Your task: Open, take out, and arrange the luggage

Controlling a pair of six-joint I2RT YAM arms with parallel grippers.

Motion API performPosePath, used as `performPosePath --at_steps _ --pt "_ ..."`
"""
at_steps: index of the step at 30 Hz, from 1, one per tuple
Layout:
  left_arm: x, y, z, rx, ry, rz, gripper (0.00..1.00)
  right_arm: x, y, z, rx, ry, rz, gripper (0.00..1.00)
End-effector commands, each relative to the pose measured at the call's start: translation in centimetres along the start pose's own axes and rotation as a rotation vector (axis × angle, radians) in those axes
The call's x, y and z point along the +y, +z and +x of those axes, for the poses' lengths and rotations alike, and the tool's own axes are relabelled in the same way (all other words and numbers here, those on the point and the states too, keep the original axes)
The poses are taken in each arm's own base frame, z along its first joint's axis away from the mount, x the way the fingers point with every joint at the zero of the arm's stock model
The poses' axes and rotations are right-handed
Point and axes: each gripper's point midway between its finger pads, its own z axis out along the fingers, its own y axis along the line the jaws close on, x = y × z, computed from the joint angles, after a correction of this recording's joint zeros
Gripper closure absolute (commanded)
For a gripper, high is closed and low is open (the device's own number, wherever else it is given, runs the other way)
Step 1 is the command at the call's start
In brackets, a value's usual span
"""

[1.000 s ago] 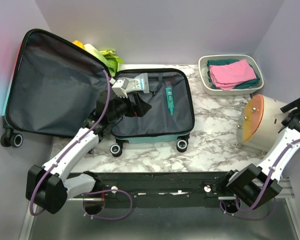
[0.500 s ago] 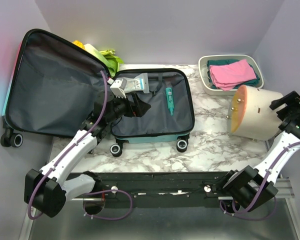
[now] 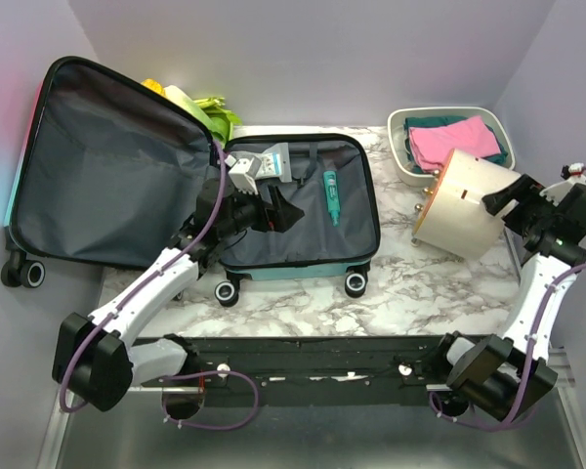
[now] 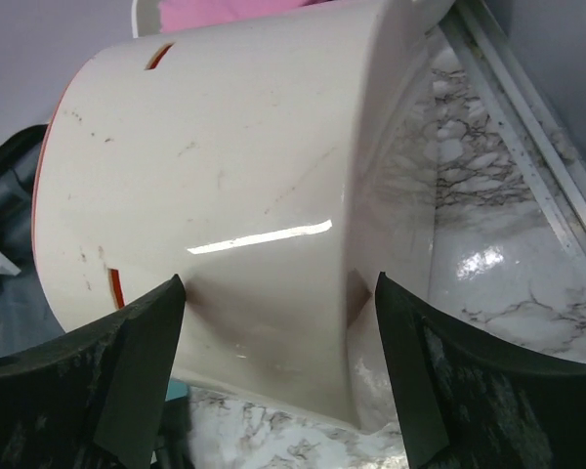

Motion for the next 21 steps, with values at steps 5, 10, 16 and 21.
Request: performPosePath --at_steps 5,10,16,21 --pt "-7.2 5.3 -4.5 -0.074 0.091 0.160 0.01 -2.1 -1.4 -2.4 -0.150 0.112 0.194 0.02" --pt "-9.7 13.7 -2.5 0.013 0.081 0.179 0.01 -2.3 -0.9 -3.9 -0.167 0.153 0.208 0.00" --pt "-16.4 21.2 0.3 0.071 -0.005 0.379 0.01 -1.9 1.8 -5.3 -0.134 0.121 0.127 0.00" --pt "-20.4 24.7 3.9 0.125 -0.004 0.419 0.01 -2.1 3.6 -5.1 -0.105 0.082 0.081 0.00"
